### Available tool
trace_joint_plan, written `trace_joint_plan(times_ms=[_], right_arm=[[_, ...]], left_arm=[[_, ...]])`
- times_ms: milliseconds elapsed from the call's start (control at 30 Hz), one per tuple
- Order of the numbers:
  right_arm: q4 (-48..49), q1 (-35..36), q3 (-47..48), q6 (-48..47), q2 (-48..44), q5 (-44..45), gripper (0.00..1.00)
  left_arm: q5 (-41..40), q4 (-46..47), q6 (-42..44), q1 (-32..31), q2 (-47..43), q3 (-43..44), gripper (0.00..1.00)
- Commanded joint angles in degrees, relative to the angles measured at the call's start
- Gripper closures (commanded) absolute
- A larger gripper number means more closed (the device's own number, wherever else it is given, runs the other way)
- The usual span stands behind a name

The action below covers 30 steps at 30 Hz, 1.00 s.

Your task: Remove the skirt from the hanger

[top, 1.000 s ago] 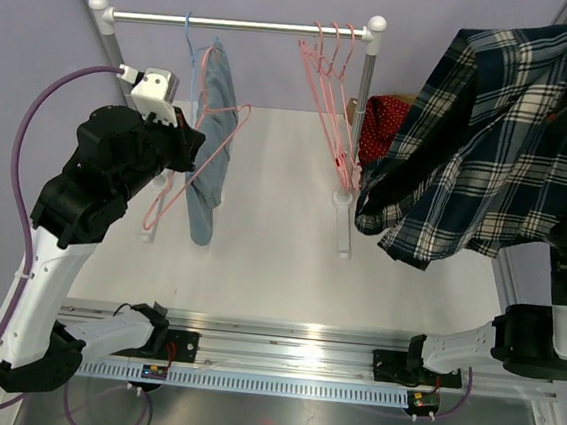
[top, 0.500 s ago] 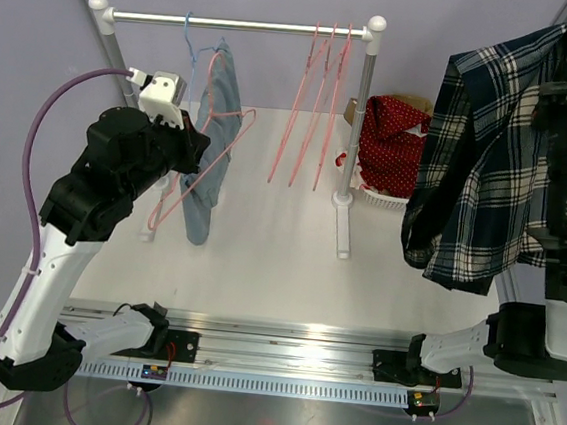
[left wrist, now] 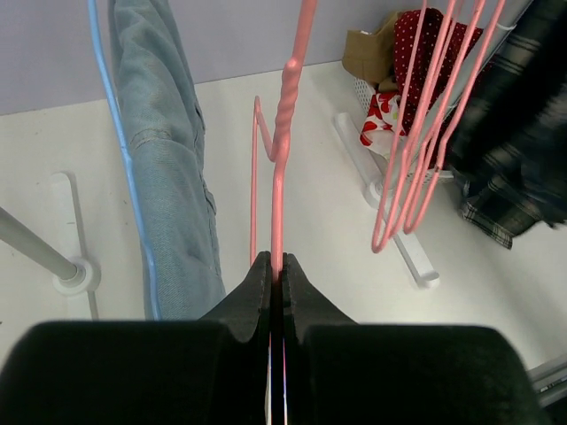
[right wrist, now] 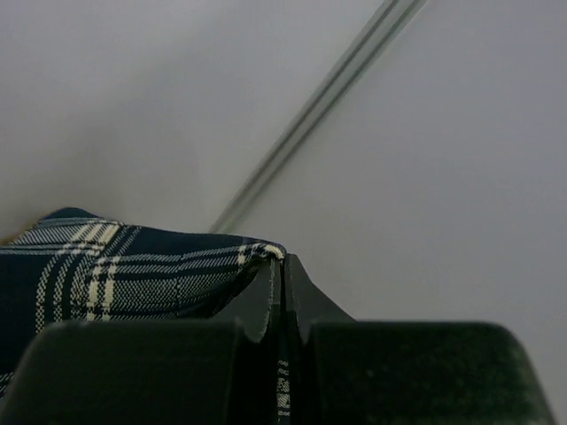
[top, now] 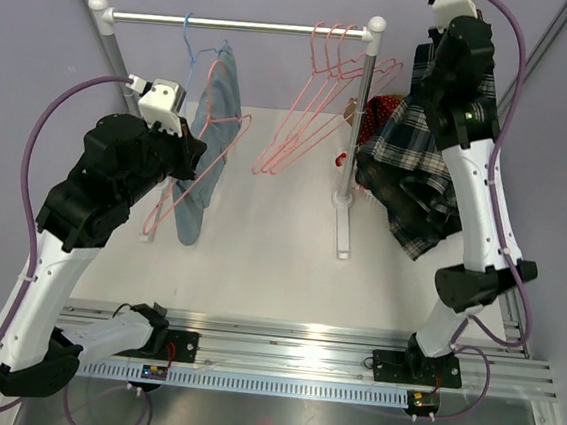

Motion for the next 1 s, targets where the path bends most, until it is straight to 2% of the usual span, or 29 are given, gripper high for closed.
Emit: trace_joint_plan(times_ms=[0, 67, 167, 200, 233, 267, 300, 367, 400, 433, 467, 500, 533, 567, 667, 767, 900, 967], right_arm=[[8.8, -0.4, 17.2, 11.7, 3.1, -5.4, 1.00], [10.7, -0.4, 24.7, 10.5, 8.9, -6.7, 1.00], [18.4, -2.4, 20.2, 10.4, 12.0, -8.6, 1.00], [17.5, -5.3, 20.6, 12.4, 15.0, -8.6, 1.00], [15.5, -7.0, 21.3, 19.4, 16.7, -10.4, 1.00], [9.7, -8.7, 22.1, 23.0, 18.4, -11.8, 1.00], [8.1, -9.7, 21.3, 25.7, 20.9, -12.5, 1.00], [6.8, -11.0, 17.2, 30.2, 21.9, -11.9, 1.00], [7.0, -11.1, 11.8, 31.2, 22.1, -11.2, 0.98], [6.4, -11.1, 9.7, 34.4, 22.2, -11.0, 0.80], [3.8, -11.2, 8.0, 36.1, 22.1, -11.8, 0.57], [1.4, -11.2, -0.5, 41.6, 19.5, -14.1, 0.01], [2.2, -11.2, -0.6, 41.7, 19.5, -14.1, 0.01], [3.9, -11.2, -8.4, 42.4, 17.8, -14.5, 0.01], [11.7, -11.2, -24.0, 44.5, 8.3, -15.4, 0.01], [14.1, -11.1, -34.5, 47.7, -0.5, -17.1, 0.01], [17.0, -10.9, -47.3, 47.2, -12.8, -29.5, 0.00], [20.8, -11.0, -55.4, 47.1, -19.1, -31.3, 0.01]], left_arm=[[1.0, 3.0, 1.5, -0.1, -1.2, -0.7, 1.00], [1.1, 4.0, 1.5, -0.1, -1.1, -1.6, 1.00], [1.1, 5.1, 1.5, -0.1, -0.4, -1.7, 1.00], [1.2, 5.1, 1.6, -0.1, 0.4, -1.2, 1.00], [1.3, 5.1, 1.6, -0.1, 0.8, -0.8, 1.00], [1.4, 5.1, 1.7, -0.1, 1.3, 0.6, 1.00], [1.4, 5.0, 1.7, -0.1, 2.0, 1.4, 1.00], [1.1, 4.6, 2.2, -0.1, 4.2, 3.7, 1.00], [0.8, 4.4, 2.4, -0.1, 5.1, 6.5, 1.00], [0.3, 3.7, 2.9, -0.1, 6.1, 8.1, 1.00], [-0.2, 3.5, 3.0, -0.1, 8.4, 9.7, 1.00], [-0.6, 3.6, 3.0, -0.1, 11.3, 15.9, 1.00], [-0.6, 3.6, 3.0, -0.1, 11.3, 16.0, 1.00], [-0.6, 3.7, 2.9, -0.1, 13.1, 17.2, 1.00], [-0.5, 4.4, 2.7, -0.1, 17.1, 22.5, 1.00], [0.4, 4.4, 2.1, -0.1, 20.4, 28.0, 1.00], [1.5, 6.4, 1.5, -0.1, 26.2, 32.3, 1.00], [1.5, 6.2, 1.4, -0.1, 28.5, 35.4, 1.00]])
